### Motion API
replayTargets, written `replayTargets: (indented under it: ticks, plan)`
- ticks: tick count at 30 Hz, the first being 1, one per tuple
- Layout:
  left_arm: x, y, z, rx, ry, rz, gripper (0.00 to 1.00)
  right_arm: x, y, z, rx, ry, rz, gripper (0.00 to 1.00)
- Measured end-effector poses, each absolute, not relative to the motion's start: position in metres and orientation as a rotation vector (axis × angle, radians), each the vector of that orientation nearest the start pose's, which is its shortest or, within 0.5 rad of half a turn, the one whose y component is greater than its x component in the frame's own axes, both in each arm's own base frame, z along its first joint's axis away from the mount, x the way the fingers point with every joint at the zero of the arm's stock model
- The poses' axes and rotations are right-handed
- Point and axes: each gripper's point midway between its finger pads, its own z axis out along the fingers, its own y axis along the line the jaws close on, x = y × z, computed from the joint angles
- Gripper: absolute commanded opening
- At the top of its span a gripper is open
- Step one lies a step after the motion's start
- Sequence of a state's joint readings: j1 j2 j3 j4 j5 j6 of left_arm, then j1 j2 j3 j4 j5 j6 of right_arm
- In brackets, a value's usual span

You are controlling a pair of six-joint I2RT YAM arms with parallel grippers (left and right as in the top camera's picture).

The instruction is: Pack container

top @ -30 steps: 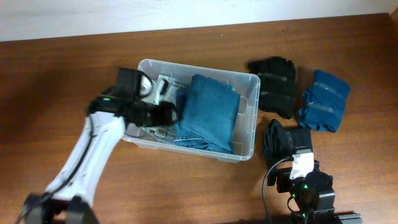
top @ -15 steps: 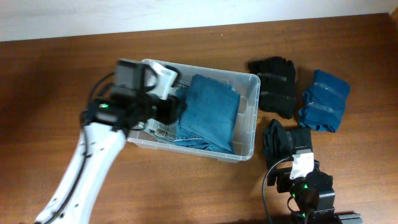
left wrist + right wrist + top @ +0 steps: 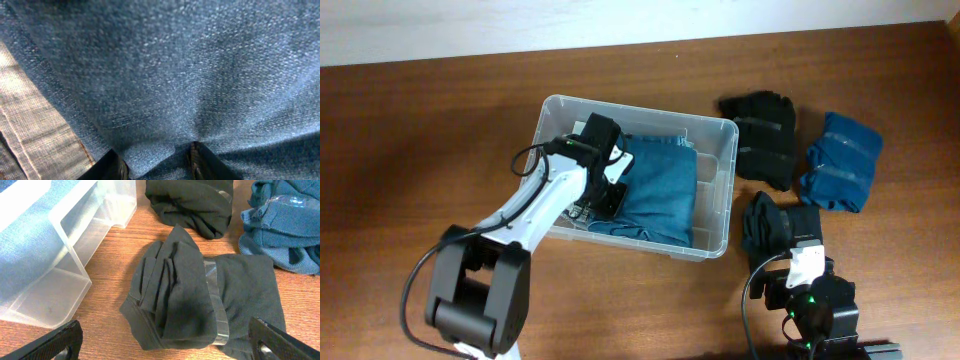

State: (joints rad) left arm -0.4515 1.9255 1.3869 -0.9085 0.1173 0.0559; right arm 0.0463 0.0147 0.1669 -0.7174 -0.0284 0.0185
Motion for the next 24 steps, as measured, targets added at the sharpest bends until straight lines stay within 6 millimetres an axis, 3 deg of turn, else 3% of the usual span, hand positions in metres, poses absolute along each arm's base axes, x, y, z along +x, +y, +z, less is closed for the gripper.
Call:
replayTargets:
  ticks: [6,9,12,16,20,22,24]
  plan:
    - [0.334,-0.185,0.049,0.723,2.978,-0.210,0.35,0.196,0.014,0.082,-0.048,2.136,0.068,0.98]
    - [0.334,-0.182,0.065,0.702,3.010,-0.185,0.41,0.196,0.014,0.082,-0.047,2.136,0.068,0.99]
    - [0.349,-0.186,0.100,0.652,2.964,-0.175,0.56,0.196,0.014,0.082,-0.047,2.136,0.068,0.98]
    - [0.380,-0.183,0.171,0.514,2.806,-0.150,0.61,0.196,0.014,0.082,-0.047,2.136,0.068,0.98]
    - [0.389,-0.150,0.238,0.321,2.693,-0.140,0.62,0.196,0.014,0.082,-0.048,2.136,0.068,0.98]
    - [0.391,-0.125,0.257,0.218,2.669,-0.125,0.62,0.196,0.014,0.082,-0.047,2.136,0.068,0.98]
    - [0.391,-0.100,0.262,0.133,2.672,-0.101,0.62,0.196,0.014,0.082,-0.046,2.136,0.069,0.98]
